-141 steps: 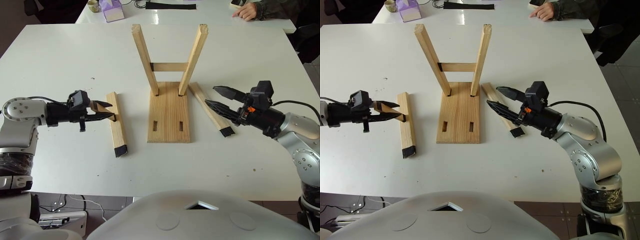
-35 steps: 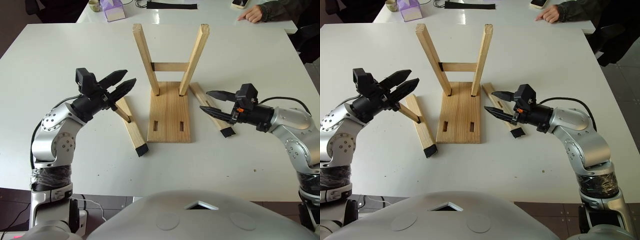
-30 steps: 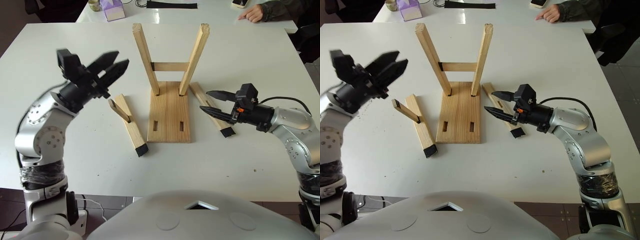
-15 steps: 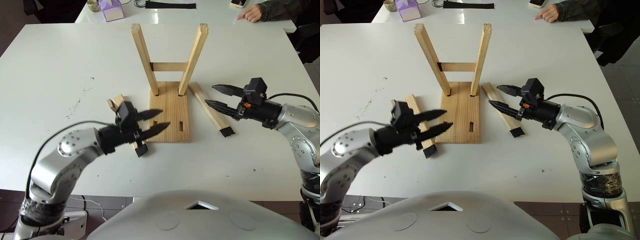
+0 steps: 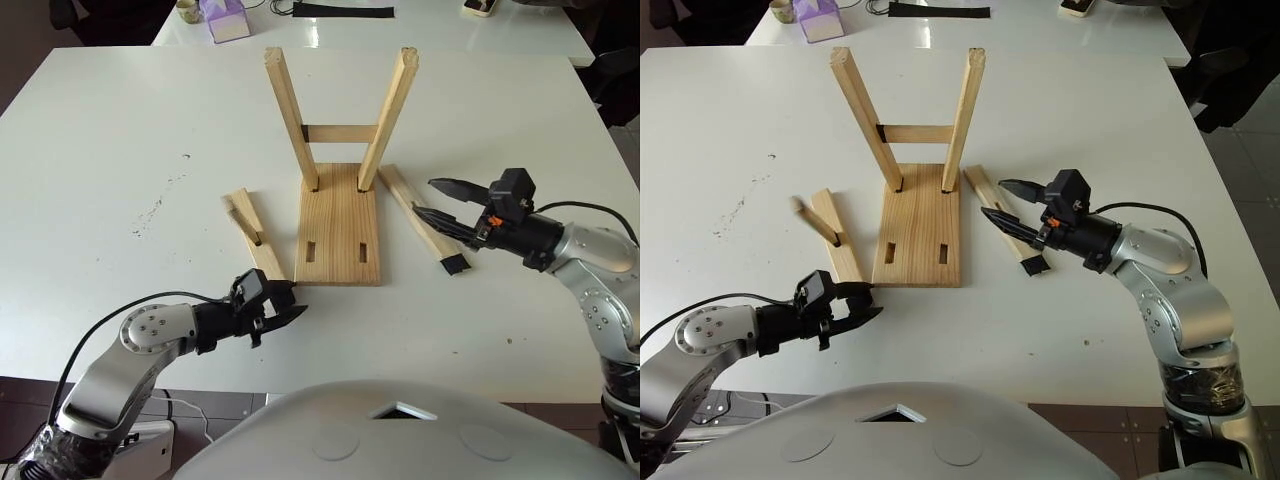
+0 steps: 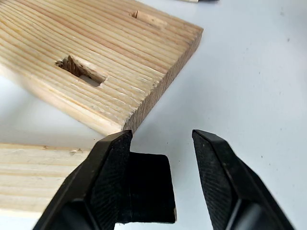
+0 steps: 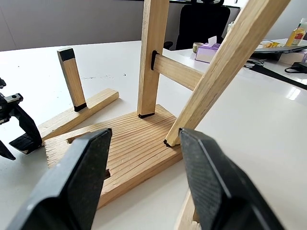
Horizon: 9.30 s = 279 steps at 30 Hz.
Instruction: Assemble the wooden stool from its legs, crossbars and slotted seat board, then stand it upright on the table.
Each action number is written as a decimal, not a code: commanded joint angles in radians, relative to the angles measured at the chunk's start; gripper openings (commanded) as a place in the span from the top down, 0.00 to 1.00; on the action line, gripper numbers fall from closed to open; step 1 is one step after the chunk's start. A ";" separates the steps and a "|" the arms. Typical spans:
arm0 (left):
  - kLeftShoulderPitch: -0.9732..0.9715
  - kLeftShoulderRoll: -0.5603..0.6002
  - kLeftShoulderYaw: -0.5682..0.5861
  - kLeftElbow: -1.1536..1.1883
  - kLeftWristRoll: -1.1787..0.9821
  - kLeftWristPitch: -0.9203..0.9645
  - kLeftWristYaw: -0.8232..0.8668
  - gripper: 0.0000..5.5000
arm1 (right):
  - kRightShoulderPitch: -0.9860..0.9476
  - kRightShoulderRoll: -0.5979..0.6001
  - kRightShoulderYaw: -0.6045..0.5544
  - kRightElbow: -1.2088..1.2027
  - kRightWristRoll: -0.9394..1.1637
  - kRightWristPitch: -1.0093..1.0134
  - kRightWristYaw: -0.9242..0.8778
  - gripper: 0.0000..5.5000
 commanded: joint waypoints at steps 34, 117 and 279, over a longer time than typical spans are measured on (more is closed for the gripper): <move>-0.148 -0.182 0.240 -0.099 -0.148 0.493 0.322 0.35 | 0.110 0.022 -0.012 -0.069 -0.030 -0.028 -0.071 0.53; -0.686 -0.324 0.262 -0.170 -0.809 0.312 0.181 0.63 | -0.661 -0.112 -0.072 0.196 0.755 0.428 0.154 0.37; -0.527 -0.163 0.097 0.409 0.106 -0.066 0.015 0.35 | -0.325 -0.174 0.407 0.095 -0.207 0.239 0.157 0.46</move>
